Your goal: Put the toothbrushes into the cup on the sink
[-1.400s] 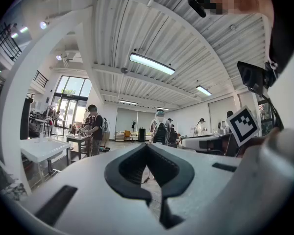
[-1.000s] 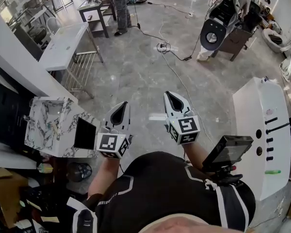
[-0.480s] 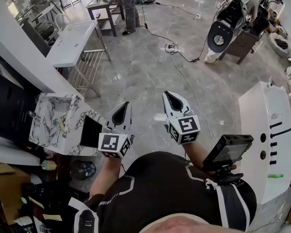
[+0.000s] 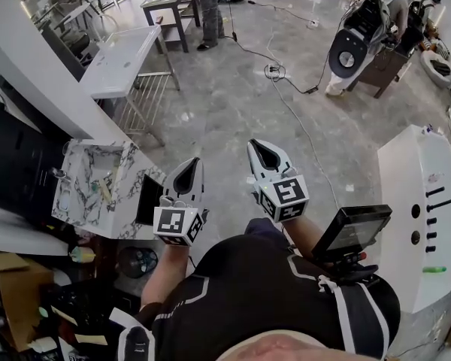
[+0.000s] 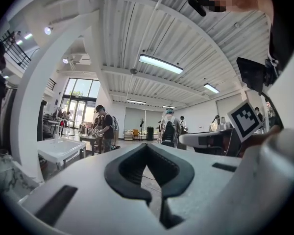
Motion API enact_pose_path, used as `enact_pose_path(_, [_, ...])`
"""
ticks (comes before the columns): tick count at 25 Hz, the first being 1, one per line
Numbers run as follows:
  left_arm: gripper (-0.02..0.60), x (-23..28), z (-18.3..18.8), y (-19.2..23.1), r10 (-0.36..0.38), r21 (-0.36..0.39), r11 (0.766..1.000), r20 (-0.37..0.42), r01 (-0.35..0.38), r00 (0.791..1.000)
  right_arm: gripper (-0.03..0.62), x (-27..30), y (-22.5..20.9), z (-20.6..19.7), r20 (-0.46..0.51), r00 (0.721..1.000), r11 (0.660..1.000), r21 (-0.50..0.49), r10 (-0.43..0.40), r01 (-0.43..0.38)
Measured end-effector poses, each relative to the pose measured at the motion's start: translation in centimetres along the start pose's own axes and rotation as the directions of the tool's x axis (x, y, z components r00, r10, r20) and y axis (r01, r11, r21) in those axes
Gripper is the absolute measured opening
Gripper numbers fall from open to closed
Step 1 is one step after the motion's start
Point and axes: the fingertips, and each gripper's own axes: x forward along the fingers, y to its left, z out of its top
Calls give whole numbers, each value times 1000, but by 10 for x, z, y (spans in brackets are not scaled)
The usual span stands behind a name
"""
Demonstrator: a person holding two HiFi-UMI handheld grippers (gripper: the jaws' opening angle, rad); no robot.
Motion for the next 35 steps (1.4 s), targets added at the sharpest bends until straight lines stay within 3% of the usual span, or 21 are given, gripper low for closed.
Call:
enact_pose_path(8, [6, -1, -11, 50, 57, -16, 998, -9, -58, 998, 20, 54, 35, -11, -27, 994, 995, -4, 104, -104])
enact_pose_path(18, [6, 43, 4, 143, 134, 11, 991, -7, -134, 991, 20, 177, 60, 6, -4, 971, 971, -15, 238, -238])
enact_pose_path(31, [5, 139, 19, 213, 106, 6, 994, 11, -106, 994, 20, 270, 12, 15, -13, 977, 977, 17, 211, -211])
enact_pose_path(35, [6, 136, 24, 239, 179, 8, 984, 22, -179, 984, 20, 301, 20, 22, -5, 964, 964, -1, 267, -267])
